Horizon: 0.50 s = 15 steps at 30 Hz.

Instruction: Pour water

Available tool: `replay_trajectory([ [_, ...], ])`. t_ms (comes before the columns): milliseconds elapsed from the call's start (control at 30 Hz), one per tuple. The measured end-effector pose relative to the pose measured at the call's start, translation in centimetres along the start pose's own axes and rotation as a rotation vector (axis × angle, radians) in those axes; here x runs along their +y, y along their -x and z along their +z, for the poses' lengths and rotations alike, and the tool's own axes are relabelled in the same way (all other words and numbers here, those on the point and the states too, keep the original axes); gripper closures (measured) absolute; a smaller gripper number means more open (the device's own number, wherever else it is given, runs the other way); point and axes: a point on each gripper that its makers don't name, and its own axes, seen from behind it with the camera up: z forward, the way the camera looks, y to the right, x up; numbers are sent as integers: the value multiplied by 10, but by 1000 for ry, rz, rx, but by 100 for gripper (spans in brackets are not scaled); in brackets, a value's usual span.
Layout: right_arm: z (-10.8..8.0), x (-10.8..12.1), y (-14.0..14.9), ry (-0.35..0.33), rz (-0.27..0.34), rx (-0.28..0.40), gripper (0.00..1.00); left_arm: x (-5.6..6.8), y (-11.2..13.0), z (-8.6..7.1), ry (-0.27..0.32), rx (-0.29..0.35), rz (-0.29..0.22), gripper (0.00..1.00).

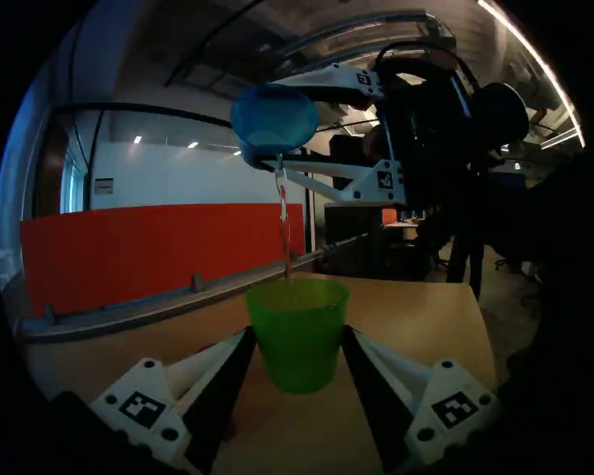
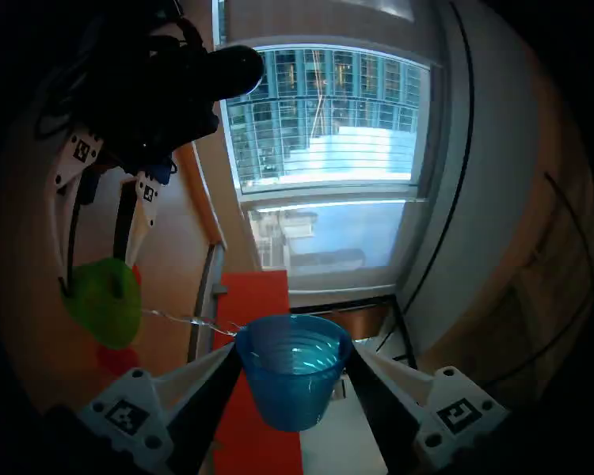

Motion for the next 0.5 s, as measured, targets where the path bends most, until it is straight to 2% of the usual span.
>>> replay_trajectory([
  [500,8,1,-4,4,-79,-1,10,0,-1,0,2,3,-3,21],
])
